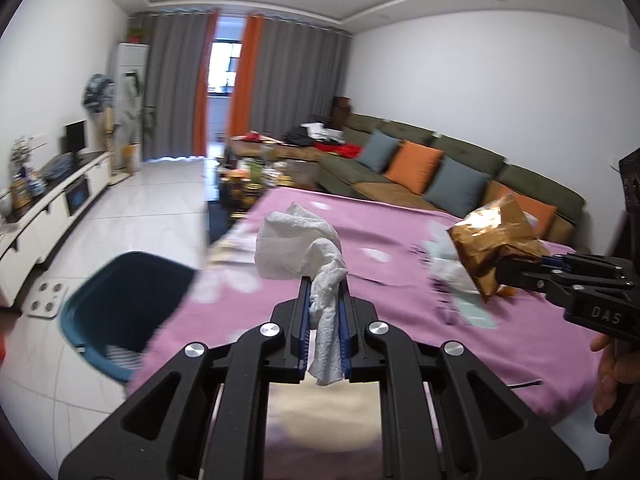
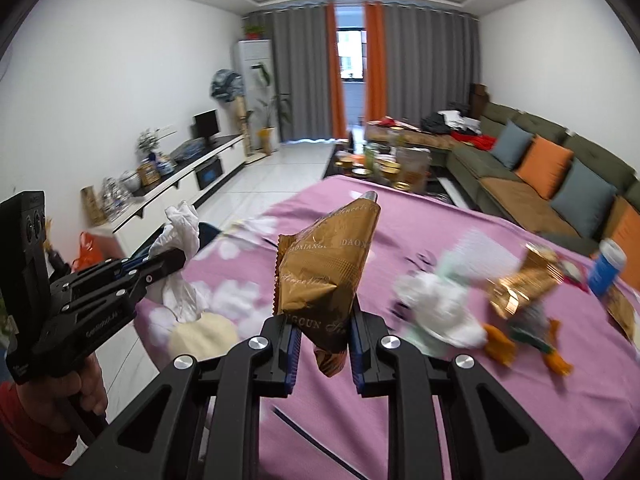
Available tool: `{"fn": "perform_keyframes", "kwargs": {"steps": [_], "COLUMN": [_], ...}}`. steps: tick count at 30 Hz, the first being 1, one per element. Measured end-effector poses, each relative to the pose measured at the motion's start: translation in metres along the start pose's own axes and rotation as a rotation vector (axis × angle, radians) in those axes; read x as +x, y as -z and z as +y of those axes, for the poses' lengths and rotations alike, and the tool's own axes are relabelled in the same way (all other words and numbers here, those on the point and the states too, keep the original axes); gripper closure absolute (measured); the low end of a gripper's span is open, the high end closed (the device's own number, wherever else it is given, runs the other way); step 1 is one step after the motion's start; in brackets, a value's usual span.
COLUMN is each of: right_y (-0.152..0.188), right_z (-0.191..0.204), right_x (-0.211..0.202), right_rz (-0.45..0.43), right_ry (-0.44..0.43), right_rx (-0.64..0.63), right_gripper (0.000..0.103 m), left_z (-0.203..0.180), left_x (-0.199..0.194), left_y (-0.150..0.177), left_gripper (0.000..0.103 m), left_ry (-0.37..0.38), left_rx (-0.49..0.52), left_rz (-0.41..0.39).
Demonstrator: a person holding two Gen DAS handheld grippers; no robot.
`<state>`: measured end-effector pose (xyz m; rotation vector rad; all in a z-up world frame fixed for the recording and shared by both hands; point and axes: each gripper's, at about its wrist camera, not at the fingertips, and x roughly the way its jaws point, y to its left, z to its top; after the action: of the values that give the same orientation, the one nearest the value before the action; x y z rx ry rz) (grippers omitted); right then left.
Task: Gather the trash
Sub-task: 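Grasp the white tissue with the left tool while the right tool grasps the gold wrapper, then carry the tissue and gold wrapper over the teal bin and open both tools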
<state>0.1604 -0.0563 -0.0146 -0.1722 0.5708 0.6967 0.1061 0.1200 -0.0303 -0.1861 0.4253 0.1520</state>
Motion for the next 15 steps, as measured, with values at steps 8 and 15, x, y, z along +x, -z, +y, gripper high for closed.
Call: {"fn": "perform_keyframes", "kwargs": {"steps": [8, 15], "right_y": [-0.028, -0.051], "right_z": [0.054, 0.097], "right_x": [0.038, 0.073], "right_rz": [0.005, 0.029], "right_ry": [-0.109, -0.187], "right_rx": [-0.095, -0.171], "right_gripper": [0.084, 0.084], "left_z": [0.063, 0.115], "left_x": [-0.014, -0.023], "left_y": [-0.004, -0.005], "left_gripper": [0.091, 0.090], "left_ry": [-0.129, -0.219], "left_rx": [-0.057, -0.089], "left_rz": [-0.037, -0.045]}}
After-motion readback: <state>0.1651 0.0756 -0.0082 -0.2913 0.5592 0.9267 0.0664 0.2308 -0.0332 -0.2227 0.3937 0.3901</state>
